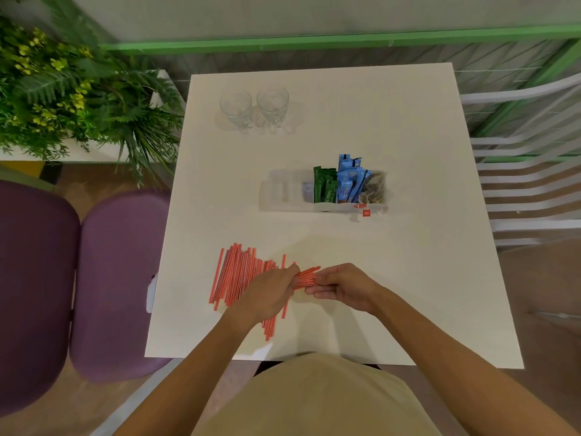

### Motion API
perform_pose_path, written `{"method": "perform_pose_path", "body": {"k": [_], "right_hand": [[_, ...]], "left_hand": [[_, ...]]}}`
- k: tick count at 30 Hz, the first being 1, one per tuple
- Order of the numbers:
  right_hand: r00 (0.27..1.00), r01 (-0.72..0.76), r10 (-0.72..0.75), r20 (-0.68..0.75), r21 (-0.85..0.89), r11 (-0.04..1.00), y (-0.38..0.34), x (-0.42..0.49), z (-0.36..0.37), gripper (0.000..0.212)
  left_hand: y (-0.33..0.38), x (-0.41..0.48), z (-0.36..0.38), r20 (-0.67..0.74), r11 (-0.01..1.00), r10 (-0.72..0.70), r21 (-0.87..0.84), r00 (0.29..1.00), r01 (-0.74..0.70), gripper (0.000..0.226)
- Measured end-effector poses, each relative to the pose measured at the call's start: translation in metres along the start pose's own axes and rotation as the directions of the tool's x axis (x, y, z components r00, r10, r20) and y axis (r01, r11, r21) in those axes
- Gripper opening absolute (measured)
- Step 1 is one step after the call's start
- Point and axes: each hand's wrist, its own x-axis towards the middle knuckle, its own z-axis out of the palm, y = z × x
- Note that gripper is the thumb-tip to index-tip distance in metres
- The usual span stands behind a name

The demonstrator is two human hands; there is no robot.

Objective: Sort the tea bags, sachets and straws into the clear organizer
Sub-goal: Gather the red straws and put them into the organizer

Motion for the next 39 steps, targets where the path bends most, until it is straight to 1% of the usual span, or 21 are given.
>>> {"method": "perform_pose_path", "body": {"k": [5,7,11,15,19,21,22,25,28,30,33,36,39], "right_hand": [[0.997,0.000,-0.001,0.079,0.016,1.000,-0.002,-0.005,0.003,0.030],[0.998,0.020,-0.020,0.064,-0.004,1.000,-0.002,-0.006,0.006,0.028],[0.995,0.104,-0.103,0.005,-0.079,0.991,0.003,-0.005,0.008,0.025],[0.984,0.176,-0.179,-0.018,-0.093,0.980,0.007,-0.003,0.009,0.024],[0.976,0.206,-0.210,-0.060,-0.070,0.976,0.006,-0.004,0.008,0.023],[0.972,0.222,-0.226,-0.072,-0.057,0.973,0.003,-0.006,0.008,0.020],[0.969,0.231,-0.235,-0.076,-0.049,0.972,0.001,-0.008,0.008,0.019],[0.965,0.250,-0.250,-0.083,-0.015,0.968,-0.002,-0.011,0.008,0.016],[0.964,0.252,-0.252,-0.088,-0.003,0.968,-0.004,-0.011,0.011,0.017],[0.965,0.247,-0.245,-0.093,0.016,0.969,-0.005,-0.012,0.013,0.015],[0.967,0.240,-0.237,-0.096,0.024,0.970,-0.006,-0.014,0.014,0.015],[0.966,0.239,-0.235,-0.111,0.033,0.970,-0.008,-0.015,0.018,0.015],[0.962,0.246,-0.239,-0.130,0.038,0.969,-0.006,-0.015,0.022,0.018]], "left_hand": [[0.004,-0.004,0.001,0.009,0.999,0.027,0.025,1.000,-0.027,0.025],[0.003,-0.003,0.001,0.006,0.999,0.038,0.017,0.999,-0.038,0.026],[0.003,-0.003,0.003,-0.010,1.000,0.031,-0.002,0.999,-0.031,0.028],[0.001,-0.003,-0.002,-0.037,0.991,-0.005,-0.134,0.999,0.000,0.028],[-0.006,-0.006,-0.013,-0.080,0.963,-0.098,-0.260,0.992,0.074,0.025],[-0.011,-0.009,-0.017,-0.091,0.924,-0.171,-0.362,0.981,0.127,0.023],[-0.012,-0.011,-0.018,-0.102,0.886,-0.210,-0.441,0.972,0.145,0.022],[-0.010,-0.013,-0.019,-0.136,0.734,-0.311,-0.663,0.940,0.147,0.017],[0.002,-0.014,-0.017,-0.148,0.636,-0.359,-0.761,0.921,0.125,0.016],[0.006,-0.013,-0.015,-0.163,0.607,-0.372,-0.787,0.914,0.107,0.015],[0.009,-0.010,-0.015,-0.160,0.596,-0.384,-0.795,0.909,0.111,0.014],[0.014,-0.009,-0.016,-0.138,0.572,-0.368,-0.813,0.919,0.107,0.011],[0.018,-0.008,-0.018,-0.123,0.575,-0.341,-0.812,0.932,0.103,0.010]]}}
